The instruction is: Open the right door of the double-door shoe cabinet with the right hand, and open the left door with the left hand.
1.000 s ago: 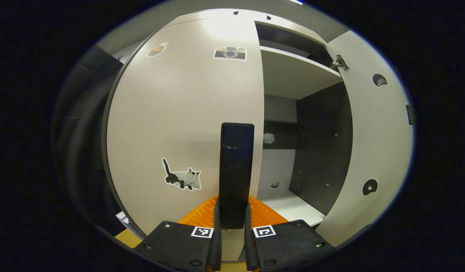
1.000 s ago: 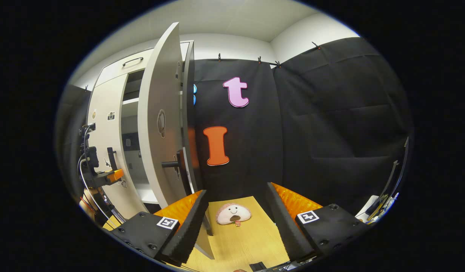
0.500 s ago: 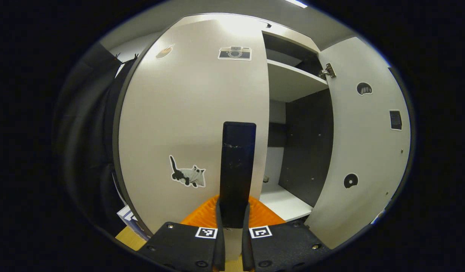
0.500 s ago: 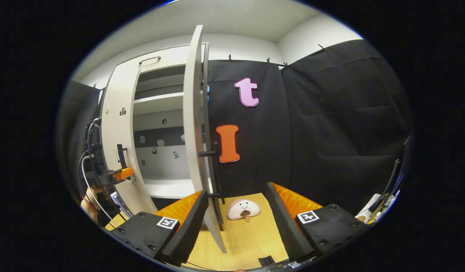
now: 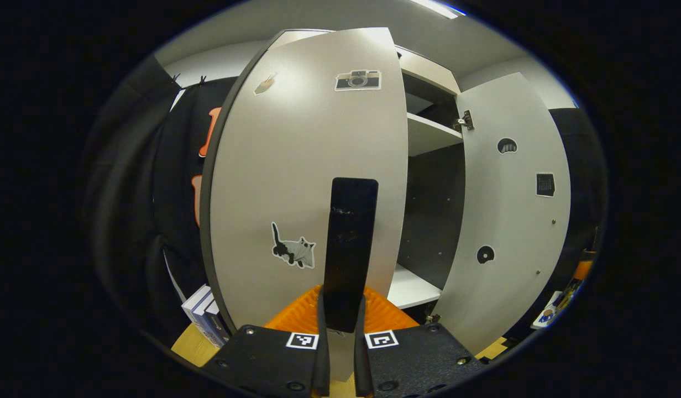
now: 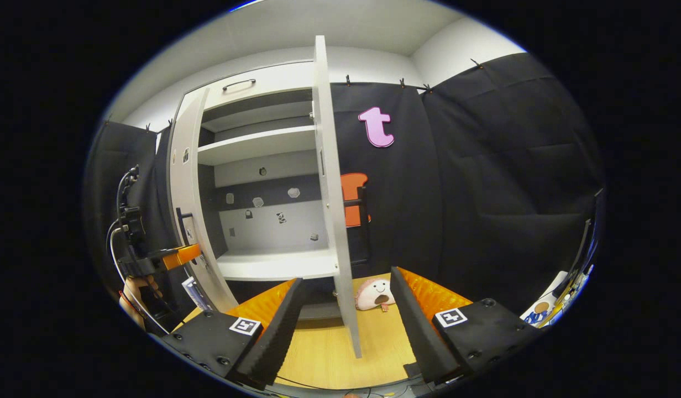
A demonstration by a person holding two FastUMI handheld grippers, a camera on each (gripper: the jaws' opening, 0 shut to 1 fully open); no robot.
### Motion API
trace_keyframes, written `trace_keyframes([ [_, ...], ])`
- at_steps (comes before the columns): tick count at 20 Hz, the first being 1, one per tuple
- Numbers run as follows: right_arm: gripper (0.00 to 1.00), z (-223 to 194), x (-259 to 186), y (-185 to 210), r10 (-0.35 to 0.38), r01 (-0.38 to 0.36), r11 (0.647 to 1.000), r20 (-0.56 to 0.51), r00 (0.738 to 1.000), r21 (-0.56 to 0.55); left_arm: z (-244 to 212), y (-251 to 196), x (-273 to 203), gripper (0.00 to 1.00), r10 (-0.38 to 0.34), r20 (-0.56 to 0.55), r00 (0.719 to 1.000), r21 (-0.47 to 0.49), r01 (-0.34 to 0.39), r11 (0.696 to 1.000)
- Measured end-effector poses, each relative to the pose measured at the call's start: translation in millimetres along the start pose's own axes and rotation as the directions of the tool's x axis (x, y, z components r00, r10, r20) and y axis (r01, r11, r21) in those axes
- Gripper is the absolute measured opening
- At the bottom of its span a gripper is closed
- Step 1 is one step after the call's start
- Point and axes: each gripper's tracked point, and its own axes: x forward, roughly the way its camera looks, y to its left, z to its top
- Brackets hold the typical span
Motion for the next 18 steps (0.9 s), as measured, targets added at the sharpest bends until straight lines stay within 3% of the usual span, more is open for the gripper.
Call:
trace_keyframes([
  [2, 0.99, -2, -4, 0, 0.000, 0.000, 1.000, -0.004, 1.000, -0.016, 0, 4, -8, 0.18, -0.002, 0.005, 1.000, -0.012, 0.002, 1.000],
  [3, 0.89, -3, -4, 1, 0.000, 0.000, 1.000, -0.002, 1.000, -0.019, -1, 8, -15, 0.18, -0.003, 0.006, 1.000, -0.011, 0.003, 1.000],
  [7, 0.89, -1, -3, 4, 0.003, -0.003, 1.000, 0.005, 1.000, -0.013, -1, 17, -29, 0.18, -0.003, 0.004, 1.000, -0.030, 0.003, 1.000],
  [13, 0.89, 2, -4, 3, -0.011, 0.011, 1.000, 0.017, 1.000, -0.002, 1, 31, -49, 0.17, -0.017, 0.006, 1.000, -0.077, 0.017, 0.997],
  [14, 0.99, 2, -3, 2, -0.014, 0.014, 1.000, 0.019, 1.000, 0.000, 1, 32, -51, 0.17, -0.016, 0.005, 1.000, -0.077, 0.016, 0.997],
  [18, 0.99, 3, -4, 2, -0.025, 0.025, 1.000, 0.024, 0.999, 0.011, 1, 38, -58, 0.17, -0.020, 0.004, 1.000, -0.114, 0.020, 0.993],
])
